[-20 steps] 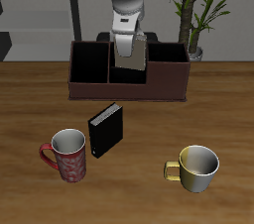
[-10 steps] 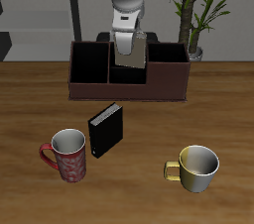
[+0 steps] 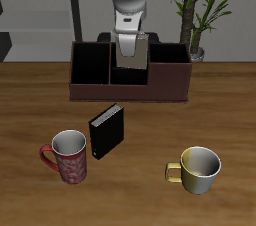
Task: Place the yellow book into the back desk caddy's front compartment
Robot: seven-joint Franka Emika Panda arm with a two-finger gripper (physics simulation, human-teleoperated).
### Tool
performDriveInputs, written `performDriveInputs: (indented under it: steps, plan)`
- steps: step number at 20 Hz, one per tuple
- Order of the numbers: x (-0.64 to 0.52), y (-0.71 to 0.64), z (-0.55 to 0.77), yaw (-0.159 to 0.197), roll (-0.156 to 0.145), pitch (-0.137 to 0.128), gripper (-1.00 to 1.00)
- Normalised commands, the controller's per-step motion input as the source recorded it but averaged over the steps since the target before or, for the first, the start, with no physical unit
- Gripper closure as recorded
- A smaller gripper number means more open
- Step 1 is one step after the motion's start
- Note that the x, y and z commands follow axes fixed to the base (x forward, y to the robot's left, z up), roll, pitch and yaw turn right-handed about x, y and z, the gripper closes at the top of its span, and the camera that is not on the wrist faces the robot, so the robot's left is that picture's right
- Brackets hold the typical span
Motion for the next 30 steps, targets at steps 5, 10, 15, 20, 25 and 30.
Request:
performDriveInputs:
  steps: [5, 10, 15, 20, 25, 30]
  plan:
    - [-0.14, 0.05, -0.12, 0.022, 0.009, 0.017, 1.00]
    - [-0.16, 0.02, -0.07, 0.010, 0.016, 0.022, 1.00]
    - [-0.15, 0.00, -0.10, 0.008, -0.003, 0.018, 1.00]
    - [0.01, -0.03, -0.02, 0.004, -0.014, -0.003, 1.00]
    - [-0.07, -0.03, -0.05, 0.003, -0.009, 0.011, 1.00]
    - [0.00, -0.15, -0.03, 0.004, -0.026, 0.002, 1.00]
